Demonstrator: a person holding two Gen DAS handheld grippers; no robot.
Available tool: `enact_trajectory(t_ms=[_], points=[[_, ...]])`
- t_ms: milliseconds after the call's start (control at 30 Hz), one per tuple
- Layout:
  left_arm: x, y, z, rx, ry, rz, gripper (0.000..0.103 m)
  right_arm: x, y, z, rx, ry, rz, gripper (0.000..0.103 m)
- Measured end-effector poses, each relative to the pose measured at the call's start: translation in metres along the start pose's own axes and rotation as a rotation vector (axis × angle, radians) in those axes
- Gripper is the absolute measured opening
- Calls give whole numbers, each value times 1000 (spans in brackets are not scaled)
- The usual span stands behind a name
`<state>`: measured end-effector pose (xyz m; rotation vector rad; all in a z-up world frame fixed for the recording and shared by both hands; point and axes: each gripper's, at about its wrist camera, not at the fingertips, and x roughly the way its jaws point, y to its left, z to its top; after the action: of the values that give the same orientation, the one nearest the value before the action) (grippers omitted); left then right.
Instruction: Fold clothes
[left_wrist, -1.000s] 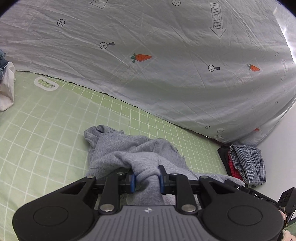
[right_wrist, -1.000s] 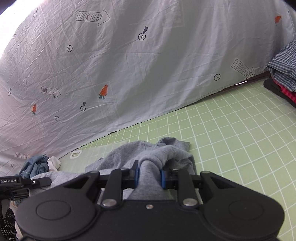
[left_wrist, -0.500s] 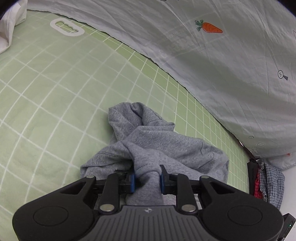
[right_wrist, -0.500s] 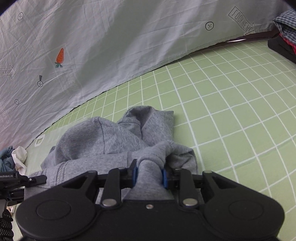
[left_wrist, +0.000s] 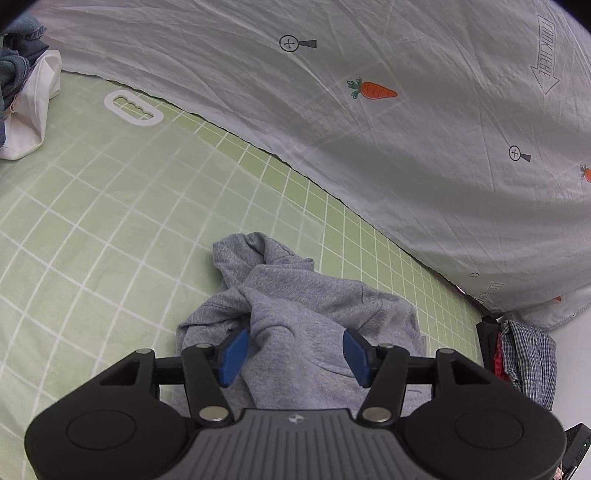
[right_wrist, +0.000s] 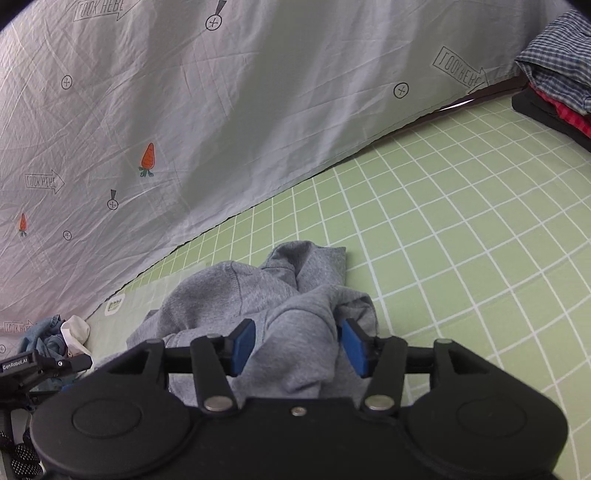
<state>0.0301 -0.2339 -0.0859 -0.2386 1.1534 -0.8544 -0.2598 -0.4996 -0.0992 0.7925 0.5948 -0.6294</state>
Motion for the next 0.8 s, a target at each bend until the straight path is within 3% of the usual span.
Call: enact_trajectory(t_ms=[200, 267, 333, 367, 400, 467, 667, 733, 767, 800], points=[[9, 4, -22, 10, 61, 0, 57, -2, 0, -18, 1, 29, 5, 53], [15, 6, -23, 12, 66, -4, 57, -2, 0, -24, 2, 38, 6, 49], [21, 9, -23, 4, 74, -1, 39, -1, 1, -24, 1, 39, 10, 29], [22, 11, -21, -4, 81, -3, 16, 2, 2, -17, 0, 28, 15, 23], [24, 13, -19, -11, 87, -6, 14, 5, 4, -9, -1, 18, 20, 10], [20, 13, -12, -35, 77, -46, 12, 10, 7, 6, -4, -3, 29, 8], [27, 11, 35, -156, 18, -136, 12, 27, 16, 51, -12, -66, 56, 8], [29, 11, 58, -209, -37, -134, 23, 33, 20, 66, -14, -87, 65, 9], [28, 11, 67, -226, -60, -125, 34, 36, 21, 74, -16, -97, 70, 10], [26, 11, 76, -240, -82, -116, 41, 38, 23, 81, -17, -108, 75, 15]])
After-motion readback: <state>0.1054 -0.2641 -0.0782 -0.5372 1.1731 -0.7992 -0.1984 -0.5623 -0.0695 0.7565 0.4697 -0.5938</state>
